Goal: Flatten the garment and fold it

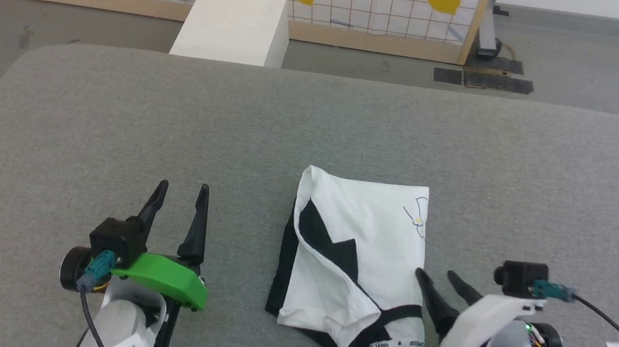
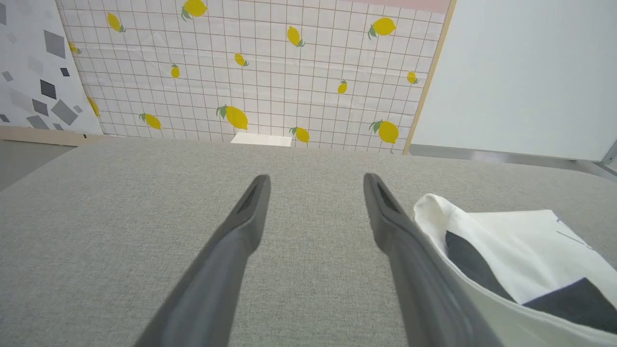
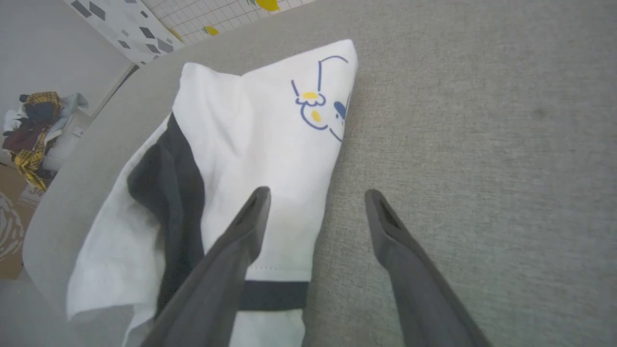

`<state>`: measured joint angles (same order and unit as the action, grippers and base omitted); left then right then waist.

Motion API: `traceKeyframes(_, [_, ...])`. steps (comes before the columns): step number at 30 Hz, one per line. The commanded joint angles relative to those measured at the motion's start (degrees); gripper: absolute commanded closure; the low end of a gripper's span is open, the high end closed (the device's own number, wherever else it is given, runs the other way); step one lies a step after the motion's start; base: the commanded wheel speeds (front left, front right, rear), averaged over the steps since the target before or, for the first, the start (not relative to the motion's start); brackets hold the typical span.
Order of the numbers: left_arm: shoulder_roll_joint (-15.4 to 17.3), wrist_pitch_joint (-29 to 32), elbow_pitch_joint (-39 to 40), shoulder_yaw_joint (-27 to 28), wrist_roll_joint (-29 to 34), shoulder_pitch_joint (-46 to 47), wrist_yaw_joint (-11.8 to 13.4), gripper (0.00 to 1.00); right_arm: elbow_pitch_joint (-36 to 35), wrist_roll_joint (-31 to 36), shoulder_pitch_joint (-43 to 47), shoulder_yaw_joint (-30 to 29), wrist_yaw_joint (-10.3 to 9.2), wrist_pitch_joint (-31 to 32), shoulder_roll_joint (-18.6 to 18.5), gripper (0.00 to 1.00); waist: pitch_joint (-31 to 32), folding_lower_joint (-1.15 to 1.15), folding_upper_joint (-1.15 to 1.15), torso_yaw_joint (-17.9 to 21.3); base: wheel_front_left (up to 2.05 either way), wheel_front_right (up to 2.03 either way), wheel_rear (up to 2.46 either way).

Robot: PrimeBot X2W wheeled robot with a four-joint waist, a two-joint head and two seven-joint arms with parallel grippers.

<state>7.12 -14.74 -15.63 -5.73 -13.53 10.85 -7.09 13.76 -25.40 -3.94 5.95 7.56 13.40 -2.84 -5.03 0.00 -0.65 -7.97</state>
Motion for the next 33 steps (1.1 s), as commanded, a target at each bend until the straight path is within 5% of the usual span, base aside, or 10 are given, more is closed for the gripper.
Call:
traceKeyframes(1, [-0.1, -0.3, 0.1, -0.1, -0.3, -0.6, -0.4, 0.0, 1.2, -1.0, -1.8, 0.6, -0.08, 1.1, 0.0, 0.0, -0.4, 0.0, 0.65, -0.6, 0.0, 0.0, 0.0])
traceKeyframes(10, [-0.3, -0.3, -0.1, -0.3, -0.7, -0.5, -0.4, 0.0, 11.0, -5.2, -6.9, 4.1, -0.08, 8.3, 0.0, 0.0, -1.7, 0.0, 0.65, -2.1, 0.0, 0.0, 0.0])
traceKeyframes(11, [-0.4, -0.3, -0.2, -0.3, -0.7, -0.4, -0.4, 0.0, 11.8, -4.5, -7.5, 4.1, -0.08, 8.9, 0.0, 0.17, -1.8, 0.0, 0.65, -2.2, 0.0, 0.0, 0.0])
traceKeyframes(12, [-0.4, -0.3, -0.2, -0.3, -0.8, -0.4, -0.4, 0.0, 12.2, -4.0, -7.9, 3.9, -0.08, 9.2, 0.0, 0.51, -1.9, 0.0, 0.65, -2.2, 0.0, 0.0, 0.0])
traceKeyframes(13, [-0.4, -0.3, -0.2, -0.3, -0.8, -0.3, -0.4, 0.0, 12.5, -3.6, -8.3, 3.6, -0.08, 9.4, 0.0, 0.66, -1.9, 0.0, 0.65, -2.3, 0.0, 0.0, 0.0])
traceKeyframes(14, [-0.4, -0.3, -0.3, -0.2, -0.8, -0.3, -0.4, 0.0, 12.5, -2.8, -8.9, 3.4, -0.08, 9.3, 0.0, 0.95, -1.9, 0.0, 0.65, -2.2, 0.0, 0.0, 0.0])
traceKeyframes(15, [-0.4, -0.3, -0.3, 0.0, -0.8, -0.3, -0.4, 0.0, 12.2, -1.6, -9.4, 3.3, -0.08, 9.3, 0.0, 1.0, -1.9, 0.0, 0.65, -2.0, 0.0, 0.0, 0.0])
traceKeyframes(24, [-0.5, -0.3, 0.5, 1.8, -0.6, -0.6, -0.4, 0.0, 0.7, 25.2, -16.4, 11.7, -0.08, 19.8, -2.0, 1.0, -2.0, 0.0, 0.65, 2.6, 0.0, 0.0, 0.0])
traceKeyframes(33, [-1.1, -0.3, 2.3, 2.2, 0.0, 0.5, -0.4, 0.0, -5.8, 24.6, -21.3, 14.4, -0.08, 28.1, -16.7, 1.0, -4.9, 0.0, 0.65, 10.2, 0.0, 0.0, 0.0])
